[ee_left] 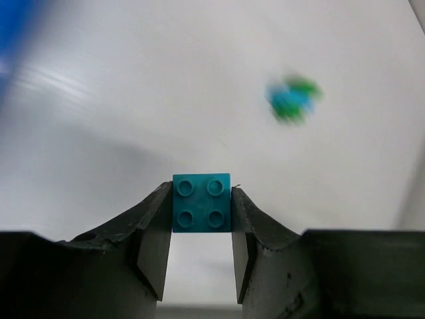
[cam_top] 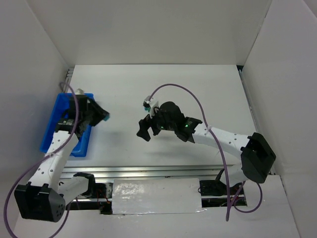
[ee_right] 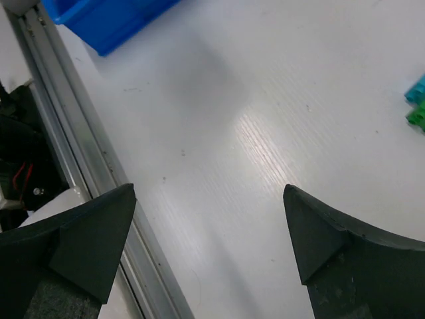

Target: Sort the legos into containers by color

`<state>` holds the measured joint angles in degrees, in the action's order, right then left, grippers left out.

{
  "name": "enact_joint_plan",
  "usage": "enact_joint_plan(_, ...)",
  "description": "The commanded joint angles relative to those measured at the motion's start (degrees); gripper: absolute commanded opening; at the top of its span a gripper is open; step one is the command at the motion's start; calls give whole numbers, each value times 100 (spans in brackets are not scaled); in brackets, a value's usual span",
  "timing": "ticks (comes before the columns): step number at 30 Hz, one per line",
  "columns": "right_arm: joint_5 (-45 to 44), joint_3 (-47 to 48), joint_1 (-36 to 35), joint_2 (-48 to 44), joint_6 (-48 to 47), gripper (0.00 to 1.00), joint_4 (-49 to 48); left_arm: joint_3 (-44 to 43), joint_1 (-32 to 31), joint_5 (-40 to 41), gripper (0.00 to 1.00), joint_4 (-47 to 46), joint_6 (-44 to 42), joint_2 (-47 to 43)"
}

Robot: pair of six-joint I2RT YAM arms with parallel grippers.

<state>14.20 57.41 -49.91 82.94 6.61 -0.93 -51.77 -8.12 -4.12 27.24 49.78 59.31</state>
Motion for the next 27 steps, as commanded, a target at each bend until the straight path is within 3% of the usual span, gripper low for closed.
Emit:
enact_joint_plan(1, -540, -299, 104, -488, 130, 100, -171, -316, 1143, 2356, 0, 1123, -206, -34)
enact_joint_plan(4, -664, -423, 148, -708, 121, 100, -13, -352, 1892, 3457, 0, 1441, 31, 150)
enact_joint_plan(6, -646, -450, 157, -796, 95, 100, 49, -395, 2417, 3296, 0, 1494, 23, 265)
enact_joint_plan(10, -558, -458, 157, -788, 68, 100, 277, -483, 2745, 3769, 0, 1802, 524, 555)
enact_joint_plan(15, -356, -599, 157, -858, 77, 100, 278, -404, 3035, 3418, 3, 1485, 427, 871)
enact_joint_plan(19, -295, -573, 157, -832, 95, 100, 295, -475, 3036, 3523, 4, 1827, 725, 1100)
enact_joint_plan(22, -286, -485, 148, -726, 68, 100, 365, -265, 3036, 3637, 15, 1837, 937, 987)
enact_joint_plan(25, -224, -406, 157, -621, 77, 100, 383, -63, 3044, 3655, 33, 1732, 1024, 793)
enact_joint_plan(27, -163, -362, 148, -559, 103, 100, 374, -26, 3053, 3673, 60, 1705, 1103, 740)
